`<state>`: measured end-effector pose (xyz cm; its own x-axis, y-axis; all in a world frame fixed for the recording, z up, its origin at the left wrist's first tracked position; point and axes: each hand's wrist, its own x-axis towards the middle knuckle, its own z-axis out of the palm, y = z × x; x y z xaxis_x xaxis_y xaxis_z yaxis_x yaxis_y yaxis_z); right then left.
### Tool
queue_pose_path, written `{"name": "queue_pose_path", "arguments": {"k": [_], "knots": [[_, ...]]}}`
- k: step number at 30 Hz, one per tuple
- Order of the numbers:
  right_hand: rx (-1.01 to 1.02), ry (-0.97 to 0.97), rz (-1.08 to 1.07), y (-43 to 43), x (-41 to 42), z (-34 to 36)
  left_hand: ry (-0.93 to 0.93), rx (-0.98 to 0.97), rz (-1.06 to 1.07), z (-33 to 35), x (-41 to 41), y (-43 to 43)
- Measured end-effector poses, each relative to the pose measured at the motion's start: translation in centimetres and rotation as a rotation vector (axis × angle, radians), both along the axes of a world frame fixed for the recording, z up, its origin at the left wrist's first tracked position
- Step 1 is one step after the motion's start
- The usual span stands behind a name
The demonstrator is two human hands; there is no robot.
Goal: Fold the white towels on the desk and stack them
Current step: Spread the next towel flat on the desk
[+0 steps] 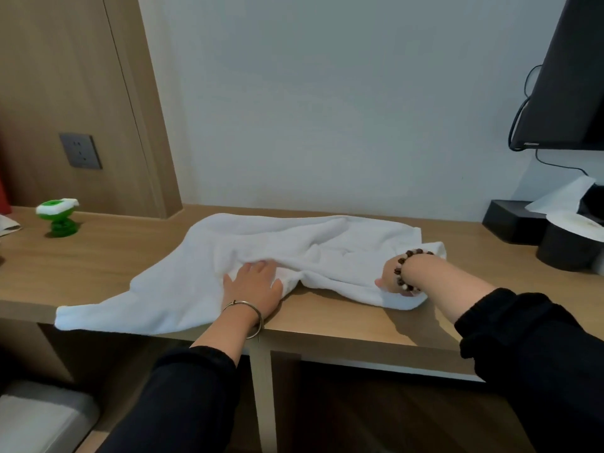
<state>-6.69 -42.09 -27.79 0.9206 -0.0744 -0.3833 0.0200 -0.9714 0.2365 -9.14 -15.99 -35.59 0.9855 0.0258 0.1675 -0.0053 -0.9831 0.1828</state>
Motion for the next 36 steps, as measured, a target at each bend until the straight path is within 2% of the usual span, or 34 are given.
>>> {"name": "queue_pose_path", "arguments": {"k": [2, 4, 6, 9, 11, 14, 18, 20, 22, 25, 28, 30, 34, 36], "knots": [[-0.041, -0.185, 0.143, 1.3, -0.1, -0.8, -0.101, -0.023, -0.057, 0.1, -0.1, -0.1], [0.136, -0.359, 0.28, 2.3, -0.1, -1.9, -0.185, -0.069, -0.139, 0.1, -0.4, 0.0], [0.26, -0.339, 0.329, 2.5, -0.3, -3.1, -0.24, -0.113, -0.199, 0.2, -0.9, 0.1], [0.209, -0.362, 0.159, 0.9, -0.2, -5.1, -0.326, -0.092, -0.266, 0.4, -1.8, 0.1], [0.189, -0.413, 0.025, -0.6, 0.0, -5.8, -0.324, 0.076, -0.344, 0.6, -2.4, 0.0], [0.226, -0.39, -0.165, -2.5, 0.2, -6.0, -0.224, 0.269, -0.392, 0.9, -3.0, 0.4], [0.199, -0.311, -0.355, -3.2, 0.0, -5.4, 0.016, 0.201, -0.284, 2.3, -3.0, 0.0], [0.214, -0.265, -0.287, -2.5, 0.0, -5.0, 0.096, 0.184, -0.125, 3.4, -2.2, -0.8], [0.268, -0.228, -0.082, -1.3, 0.0, -4.9, 0.077, 0.207, -0.007, 4.2, -1.1, -2.1], [0.364, -0.207, 0.158, 0.1, -0.5, -5.4, 0.038, 0.094, -0.094, 3.7, 0.5, -5.0], [0.414, -0.202, 0.21, -0.6, -1.3, -5.0, 0.296, 0.099, -0.206, 1.9, 1.5, -6.9], [0.403, -0.216, 0.147, -2.1, -1.6, -4.9, 0.392, 0.129, -0.172, 1.0, 2.1, -6.4], [0.195, -0.312, -0.1, -4.9, -2.5, -4.4, 0.432, 0.151, -0.091, 0.8, 2.4, -5.1], [0.224, -0.309, -0.21, -5.0, -2.5, -4.2, 0.43, 0.146, -0.053, 0.9, 2.3, -4.9]]}}
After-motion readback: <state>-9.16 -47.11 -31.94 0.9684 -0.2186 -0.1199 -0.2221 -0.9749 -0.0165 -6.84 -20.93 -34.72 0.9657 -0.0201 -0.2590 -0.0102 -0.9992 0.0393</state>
